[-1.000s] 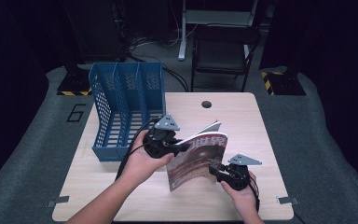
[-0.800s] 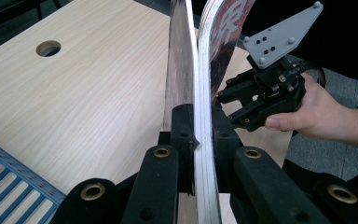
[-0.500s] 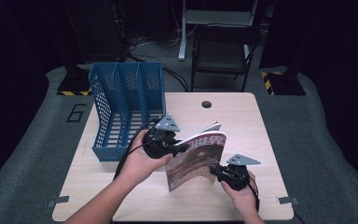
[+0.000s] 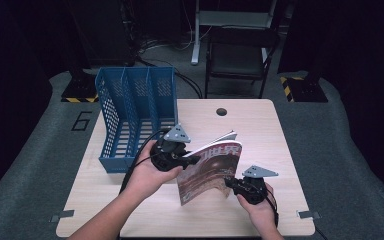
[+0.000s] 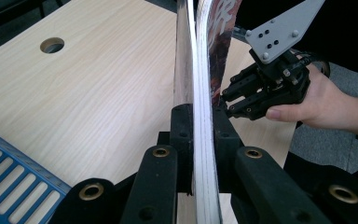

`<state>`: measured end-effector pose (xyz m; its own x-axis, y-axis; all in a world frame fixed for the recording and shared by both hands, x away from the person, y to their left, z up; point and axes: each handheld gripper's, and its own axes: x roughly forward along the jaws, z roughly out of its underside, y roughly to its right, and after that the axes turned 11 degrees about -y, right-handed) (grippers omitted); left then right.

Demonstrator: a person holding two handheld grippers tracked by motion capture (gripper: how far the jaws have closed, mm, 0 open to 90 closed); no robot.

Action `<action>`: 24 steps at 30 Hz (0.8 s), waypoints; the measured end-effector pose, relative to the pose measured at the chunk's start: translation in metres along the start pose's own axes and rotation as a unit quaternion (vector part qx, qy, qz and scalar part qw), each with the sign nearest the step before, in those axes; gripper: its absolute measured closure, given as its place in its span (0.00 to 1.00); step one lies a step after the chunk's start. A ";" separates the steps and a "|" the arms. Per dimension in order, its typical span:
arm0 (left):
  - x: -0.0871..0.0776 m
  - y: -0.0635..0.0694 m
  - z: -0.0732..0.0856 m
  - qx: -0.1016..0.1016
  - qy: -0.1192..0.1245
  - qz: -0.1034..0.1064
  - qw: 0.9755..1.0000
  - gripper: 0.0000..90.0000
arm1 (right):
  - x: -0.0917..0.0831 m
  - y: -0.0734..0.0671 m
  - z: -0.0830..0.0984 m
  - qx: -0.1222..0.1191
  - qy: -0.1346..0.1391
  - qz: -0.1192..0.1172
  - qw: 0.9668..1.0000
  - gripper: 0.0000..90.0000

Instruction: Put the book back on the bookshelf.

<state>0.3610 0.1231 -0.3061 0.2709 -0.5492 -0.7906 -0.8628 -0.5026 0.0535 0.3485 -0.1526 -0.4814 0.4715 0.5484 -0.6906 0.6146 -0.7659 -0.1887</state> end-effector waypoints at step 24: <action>-0.001 -0.001 -0.015 -0.003 -0.059 0.002 0.998 0.93 | -0.001 0.002 0.001 0.007 0.000 -0.008 1.000 0.87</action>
<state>0.3681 0.1149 -0.2962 0.2154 -0.4689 -0.8566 -0.8608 -0.5054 0.0603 0.3491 -0.1549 -0.4818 0.4609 0.5610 -0.6876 0.6140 -0.7610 -0.2093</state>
